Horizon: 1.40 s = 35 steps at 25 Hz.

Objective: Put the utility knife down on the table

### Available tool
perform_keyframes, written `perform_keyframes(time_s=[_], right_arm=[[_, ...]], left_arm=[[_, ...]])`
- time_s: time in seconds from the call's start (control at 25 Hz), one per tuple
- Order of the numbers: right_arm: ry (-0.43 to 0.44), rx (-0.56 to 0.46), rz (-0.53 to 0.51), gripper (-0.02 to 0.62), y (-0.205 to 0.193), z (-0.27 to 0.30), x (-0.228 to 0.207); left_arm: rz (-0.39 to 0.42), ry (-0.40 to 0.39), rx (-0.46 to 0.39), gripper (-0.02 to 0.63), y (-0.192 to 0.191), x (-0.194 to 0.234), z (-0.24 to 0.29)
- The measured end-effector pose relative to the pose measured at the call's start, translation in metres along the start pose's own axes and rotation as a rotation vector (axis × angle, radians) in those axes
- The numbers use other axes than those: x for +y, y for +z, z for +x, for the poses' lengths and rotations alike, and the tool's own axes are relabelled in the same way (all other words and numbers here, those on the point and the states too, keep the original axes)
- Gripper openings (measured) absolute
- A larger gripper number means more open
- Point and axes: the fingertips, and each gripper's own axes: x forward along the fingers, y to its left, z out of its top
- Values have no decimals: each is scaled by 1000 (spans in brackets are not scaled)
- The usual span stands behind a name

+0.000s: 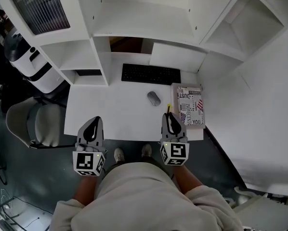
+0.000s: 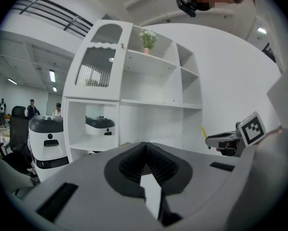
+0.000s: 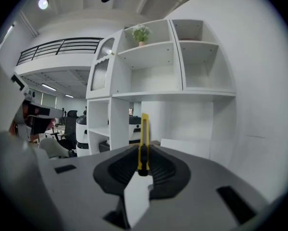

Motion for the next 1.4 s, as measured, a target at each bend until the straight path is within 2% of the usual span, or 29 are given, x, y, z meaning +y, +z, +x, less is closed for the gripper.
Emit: perform_keyframes(time_s=[0.32, 0.76, 1.4], right_arm=[[40, 140, 46, 69, -60, 50, 5], [37, 334, 109, 69, -146, 88, 9], [34, 539, 176, 69, -235, 118, 15]], left_arm=[[-1, 59, 32, 0, -8, 14, 0], [0, 100, 68, 0, -17, 36, -1], [-6, 155, 140, 0, -35, 59, -2]])
